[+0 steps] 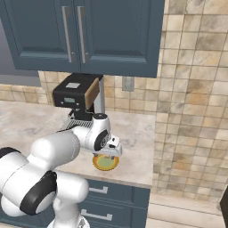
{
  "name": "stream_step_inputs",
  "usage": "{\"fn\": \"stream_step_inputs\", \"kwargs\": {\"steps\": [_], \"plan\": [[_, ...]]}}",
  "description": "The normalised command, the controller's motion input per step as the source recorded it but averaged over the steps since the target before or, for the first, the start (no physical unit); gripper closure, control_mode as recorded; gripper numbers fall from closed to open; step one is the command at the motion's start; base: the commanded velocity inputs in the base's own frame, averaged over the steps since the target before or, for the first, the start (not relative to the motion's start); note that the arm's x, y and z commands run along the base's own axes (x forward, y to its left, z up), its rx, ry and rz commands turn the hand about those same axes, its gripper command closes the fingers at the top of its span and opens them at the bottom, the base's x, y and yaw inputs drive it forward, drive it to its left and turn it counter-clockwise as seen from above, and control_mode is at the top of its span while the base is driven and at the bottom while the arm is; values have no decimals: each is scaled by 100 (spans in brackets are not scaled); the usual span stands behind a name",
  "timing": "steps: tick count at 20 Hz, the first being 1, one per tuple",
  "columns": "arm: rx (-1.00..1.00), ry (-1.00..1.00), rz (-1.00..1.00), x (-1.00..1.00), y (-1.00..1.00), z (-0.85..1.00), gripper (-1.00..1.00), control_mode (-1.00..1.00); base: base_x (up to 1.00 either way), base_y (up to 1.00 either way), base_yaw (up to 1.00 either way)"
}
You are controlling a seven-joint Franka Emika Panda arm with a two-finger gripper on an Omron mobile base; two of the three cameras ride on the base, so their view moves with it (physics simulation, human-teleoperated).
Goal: Take a sugar cube from the saucer and place it inside the coffee. Then, grab milk from the fridge and place it next to the coffee on the counter to sweeten the coffee.
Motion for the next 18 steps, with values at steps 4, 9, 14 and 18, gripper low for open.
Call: {"fn": "stream_step_inputs", "kwargs": {"steps": [4, 9, 14, 18], "plan": [[0, 0, 0, 21, 0, -13, -100, -100, 0, 0, 0], [0, 0, 0, 14, 0, -12, -100, -100, 0, 0, 0], [0, 0, 0, 3, 0, -12, -100, -100, 0, 0, 0], [0, 0, 0, 0, 0, -11, 100, -100, 0, 0, 0]]}}
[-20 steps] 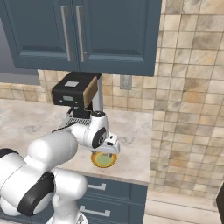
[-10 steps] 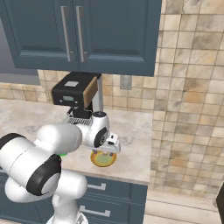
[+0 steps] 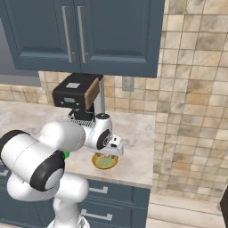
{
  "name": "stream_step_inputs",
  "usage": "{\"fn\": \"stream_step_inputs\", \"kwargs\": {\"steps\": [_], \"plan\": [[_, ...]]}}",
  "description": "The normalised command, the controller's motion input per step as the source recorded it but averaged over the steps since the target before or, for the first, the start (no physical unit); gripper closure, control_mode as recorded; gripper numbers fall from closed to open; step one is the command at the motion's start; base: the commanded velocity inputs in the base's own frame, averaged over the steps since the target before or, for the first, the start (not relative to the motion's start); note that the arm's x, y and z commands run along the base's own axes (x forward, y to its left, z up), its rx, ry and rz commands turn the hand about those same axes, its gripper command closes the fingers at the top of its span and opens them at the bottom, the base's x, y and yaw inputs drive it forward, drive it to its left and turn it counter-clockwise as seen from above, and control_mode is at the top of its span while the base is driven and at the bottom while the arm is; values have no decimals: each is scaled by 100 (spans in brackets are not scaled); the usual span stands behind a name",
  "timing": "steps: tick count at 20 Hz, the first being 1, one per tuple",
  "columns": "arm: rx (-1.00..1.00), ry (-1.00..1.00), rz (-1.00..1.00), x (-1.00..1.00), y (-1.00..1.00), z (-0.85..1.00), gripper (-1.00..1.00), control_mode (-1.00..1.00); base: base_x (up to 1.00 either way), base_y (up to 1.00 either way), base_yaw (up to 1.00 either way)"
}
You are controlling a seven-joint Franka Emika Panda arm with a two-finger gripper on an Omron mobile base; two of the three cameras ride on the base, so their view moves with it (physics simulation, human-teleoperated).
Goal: Take a sugar cube from the saucer and place it inside the coffee. Then, grab milk from the fridge and place it next to the coffee on the counter to sweeten the coffee.
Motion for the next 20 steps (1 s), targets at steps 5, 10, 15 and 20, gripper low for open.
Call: {"fn": "stream_step_inputs", "kwargs": {"steps": [5, 10, 15, 20], "plan": [[0, 0, 0, 0, 0, -2, 100, -100, 0, 0, 0], [0, -1, 0, 0, 0, 0, 100, -100, 0, 0, 0], [0, -13, 0, -25, 16, 43, 100, -100, 0, 0, 0], [0, -14, 1, -40, 40, 85, 100, -100, 0, 0, 0]]}}
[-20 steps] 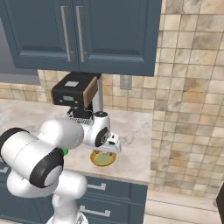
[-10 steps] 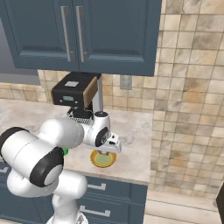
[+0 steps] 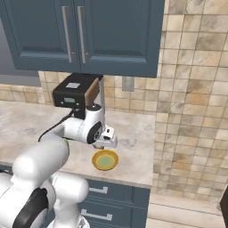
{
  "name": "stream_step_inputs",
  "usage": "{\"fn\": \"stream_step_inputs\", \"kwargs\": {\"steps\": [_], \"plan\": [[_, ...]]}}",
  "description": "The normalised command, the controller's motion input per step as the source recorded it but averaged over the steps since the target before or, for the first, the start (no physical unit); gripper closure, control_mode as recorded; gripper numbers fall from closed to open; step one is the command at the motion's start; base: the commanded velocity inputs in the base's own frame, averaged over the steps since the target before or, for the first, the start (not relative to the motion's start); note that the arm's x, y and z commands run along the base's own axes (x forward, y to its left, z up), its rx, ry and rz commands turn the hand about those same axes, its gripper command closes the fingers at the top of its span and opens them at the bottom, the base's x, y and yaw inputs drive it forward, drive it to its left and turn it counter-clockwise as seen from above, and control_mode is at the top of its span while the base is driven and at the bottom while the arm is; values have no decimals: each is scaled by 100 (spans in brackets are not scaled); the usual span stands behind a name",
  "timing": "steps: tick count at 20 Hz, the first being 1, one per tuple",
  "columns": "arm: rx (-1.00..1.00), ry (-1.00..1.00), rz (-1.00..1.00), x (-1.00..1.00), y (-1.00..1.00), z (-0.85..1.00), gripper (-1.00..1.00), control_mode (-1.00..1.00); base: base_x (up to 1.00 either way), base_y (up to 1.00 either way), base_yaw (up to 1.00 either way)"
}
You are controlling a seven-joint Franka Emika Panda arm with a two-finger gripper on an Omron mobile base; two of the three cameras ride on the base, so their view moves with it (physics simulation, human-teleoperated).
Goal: Take a sugar cube from the saucer and place it inside the coffee. Then, grab milk from the fridge and place it next to the coffee on the counter to sweeten the coffee.
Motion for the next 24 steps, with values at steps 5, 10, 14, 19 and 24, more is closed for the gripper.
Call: {"fn": "stream_step_inputs", "kwargs": {"steps": [5, 10, 14, 19, 24], "plan": [[0, -9, 4, -38, 70, 79, 100, -100, 0, 0, 0], [-3, -1, 1, -18, 93, 42, 100, -100, 0, 0, 0], [-6, 0, 0, -3, 97, 17, 100, -100, 0, 0, 0], [-5, 0, 0, 0, 72, 12, 100, -100, 0, 0, 0], [-2, -5, 0, 8, 31, 0, 100, -100, 0, 0, 0]]}}
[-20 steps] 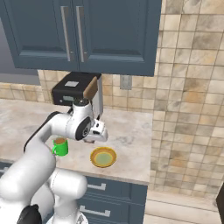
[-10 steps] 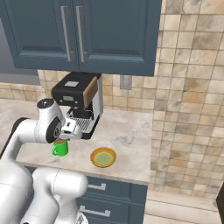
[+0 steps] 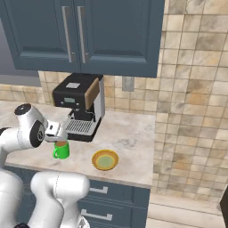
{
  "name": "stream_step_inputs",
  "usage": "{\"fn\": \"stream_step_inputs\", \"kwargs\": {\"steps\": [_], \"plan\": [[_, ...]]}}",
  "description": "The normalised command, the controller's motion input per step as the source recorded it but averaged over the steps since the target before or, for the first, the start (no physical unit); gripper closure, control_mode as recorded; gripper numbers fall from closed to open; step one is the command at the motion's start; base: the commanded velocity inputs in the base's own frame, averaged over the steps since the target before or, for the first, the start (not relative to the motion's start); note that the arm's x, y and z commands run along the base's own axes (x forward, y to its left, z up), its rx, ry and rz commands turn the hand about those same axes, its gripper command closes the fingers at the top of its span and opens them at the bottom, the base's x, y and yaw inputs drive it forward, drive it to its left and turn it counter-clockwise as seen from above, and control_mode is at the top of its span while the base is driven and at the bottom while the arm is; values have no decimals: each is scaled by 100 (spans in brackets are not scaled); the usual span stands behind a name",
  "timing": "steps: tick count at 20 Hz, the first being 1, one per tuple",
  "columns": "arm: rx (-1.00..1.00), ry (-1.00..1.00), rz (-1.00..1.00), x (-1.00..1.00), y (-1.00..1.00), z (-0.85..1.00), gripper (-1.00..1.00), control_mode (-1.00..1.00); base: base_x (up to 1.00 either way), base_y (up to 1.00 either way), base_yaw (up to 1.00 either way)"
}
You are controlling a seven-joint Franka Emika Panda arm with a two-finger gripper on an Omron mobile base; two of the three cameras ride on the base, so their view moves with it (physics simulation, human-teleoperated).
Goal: Take a sugar cube from the saucer and place it inside the coffee. Then, grab milk from the fridge and place it next to the coffee on the counter to sweeten the coffee.
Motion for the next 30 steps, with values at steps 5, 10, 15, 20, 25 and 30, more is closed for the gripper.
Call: {"fn": "stream_step_inputs", "kwargs": {"steps": [5, 10, 15, 20, 25, 30], "plan": [[0, 0, 0, 22, 1, -16, 100, -100, 0, 0, 0], [0, 0, 0, 25, 0, -11, 100, -100, 0, 0, 0], [0, 0, 0, 25, 0, -7, -100, -100, 0, 0, 0], [0, -3, 0, 9, 0, -1, -100, -100, 0, 0, 0], [0, -12, 0, 0, 0, 11, -100, -100, 0, 0, 0], [0, -12, 0, 0, -2, 47, -100, -100, 0, 0, 0]]}}
